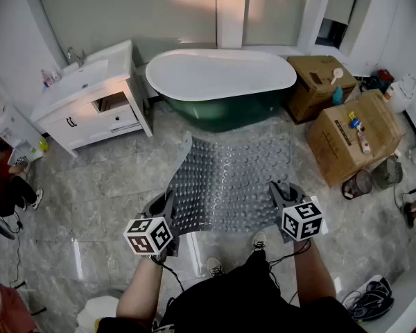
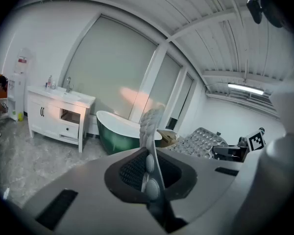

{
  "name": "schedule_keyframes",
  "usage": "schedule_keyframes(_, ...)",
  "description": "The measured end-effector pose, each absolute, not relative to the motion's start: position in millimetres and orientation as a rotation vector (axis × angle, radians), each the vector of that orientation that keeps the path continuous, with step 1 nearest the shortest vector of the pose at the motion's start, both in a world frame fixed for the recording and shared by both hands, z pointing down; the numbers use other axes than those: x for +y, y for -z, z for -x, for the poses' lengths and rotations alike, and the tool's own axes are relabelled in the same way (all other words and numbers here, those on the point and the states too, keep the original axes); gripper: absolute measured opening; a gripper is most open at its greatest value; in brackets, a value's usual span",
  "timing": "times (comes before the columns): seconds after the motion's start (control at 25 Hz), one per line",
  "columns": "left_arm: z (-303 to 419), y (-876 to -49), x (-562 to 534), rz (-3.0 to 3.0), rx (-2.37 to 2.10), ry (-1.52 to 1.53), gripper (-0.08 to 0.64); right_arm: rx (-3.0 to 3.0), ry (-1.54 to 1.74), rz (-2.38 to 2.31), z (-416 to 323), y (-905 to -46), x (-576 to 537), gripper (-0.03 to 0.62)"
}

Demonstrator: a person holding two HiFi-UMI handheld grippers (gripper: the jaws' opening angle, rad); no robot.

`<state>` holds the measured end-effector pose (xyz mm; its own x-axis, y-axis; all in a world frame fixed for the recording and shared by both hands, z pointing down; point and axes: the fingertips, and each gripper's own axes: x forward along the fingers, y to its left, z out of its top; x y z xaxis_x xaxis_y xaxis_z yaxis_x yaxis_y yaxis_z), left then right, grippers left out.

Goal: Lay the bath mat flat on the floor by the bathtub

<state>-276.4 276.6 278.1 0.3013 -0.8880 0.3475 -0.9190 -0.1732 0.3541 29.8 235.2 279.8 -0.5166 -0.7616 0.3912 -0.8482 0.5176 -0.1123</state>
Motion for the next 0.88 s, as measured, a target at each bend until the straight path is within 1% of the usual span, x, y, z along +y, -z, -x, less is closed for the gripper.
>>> schedule_keyframes(0.88, 275.9, -283.3, 285.1, -2.054, -1.609, -0.09, 0.029, -2.5, -0.444, -1.308, -28.5, -282.1, 238.7, 0.032)
